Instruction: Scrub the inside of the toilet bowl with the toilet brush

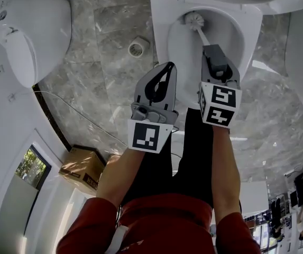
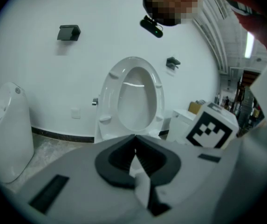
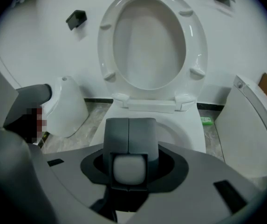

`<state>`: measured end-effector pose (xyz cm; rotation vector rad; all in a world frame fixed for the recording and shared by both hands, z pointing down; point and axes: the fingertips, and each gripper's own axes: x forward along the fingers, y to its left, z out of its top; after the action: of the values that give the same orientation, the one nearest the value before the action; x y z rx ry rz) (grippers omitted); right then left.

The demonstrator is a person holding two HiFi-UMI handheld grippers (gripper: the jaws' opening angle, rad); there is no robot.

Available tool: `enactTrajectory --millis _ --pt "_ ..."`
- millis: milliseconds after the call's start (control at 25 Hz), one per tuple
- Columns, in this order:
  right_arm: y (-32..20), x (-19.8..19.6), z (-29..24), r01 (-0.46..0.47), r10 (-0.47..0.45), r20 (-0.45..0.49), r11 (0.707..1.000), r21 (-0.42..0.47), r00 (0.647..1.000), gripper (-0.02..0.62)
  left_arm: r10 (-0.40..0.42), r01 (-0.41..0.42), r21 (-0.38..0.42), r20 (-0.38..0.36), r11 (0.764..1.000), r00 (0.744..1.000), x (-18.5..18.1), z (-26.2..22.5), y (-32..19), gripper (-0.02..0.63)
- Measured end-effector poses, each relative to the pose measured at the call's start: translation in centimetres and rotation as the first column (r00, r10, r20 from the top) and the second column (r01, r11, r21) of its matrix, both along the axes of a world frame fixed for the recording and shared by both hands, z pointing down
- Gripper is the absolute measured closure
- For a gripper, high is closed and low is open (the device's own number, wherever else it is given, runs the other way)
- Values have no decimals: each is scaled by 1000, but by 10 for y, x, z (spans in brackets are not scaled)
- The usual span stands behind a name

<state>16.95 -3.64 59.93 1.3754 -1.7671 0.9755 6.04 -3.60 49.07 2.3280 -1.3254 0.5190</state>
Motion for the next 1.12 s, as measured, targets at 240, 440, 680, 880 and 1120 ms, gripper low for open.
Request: enactTrajectory --millis 240,440,680,880,1120 --pt "40 -9 4 127 -127 16 991 -43 992 436 -2 2 23 2 1000 1000 1 -2 -4 606" --pt "74 14 12 184 -188 -13 974 -135 982 436 10 -10 29 -7 1000 1000 11 -4 -2 606" --pt "94 76 4 135 -153 -85 973 -188 985 437 28 -27 40 -16 999 999 23 -9 3 606" --pt "57 117 -13 34 -49 -160 995 -95 986 437 25 -25 43 -17 999 1000 23 -13 7 606" --pt "-9 76 -24 -32 35 -42 998 56 999 437 19 -18 50 -19 999 1000 17 -20 14 606"
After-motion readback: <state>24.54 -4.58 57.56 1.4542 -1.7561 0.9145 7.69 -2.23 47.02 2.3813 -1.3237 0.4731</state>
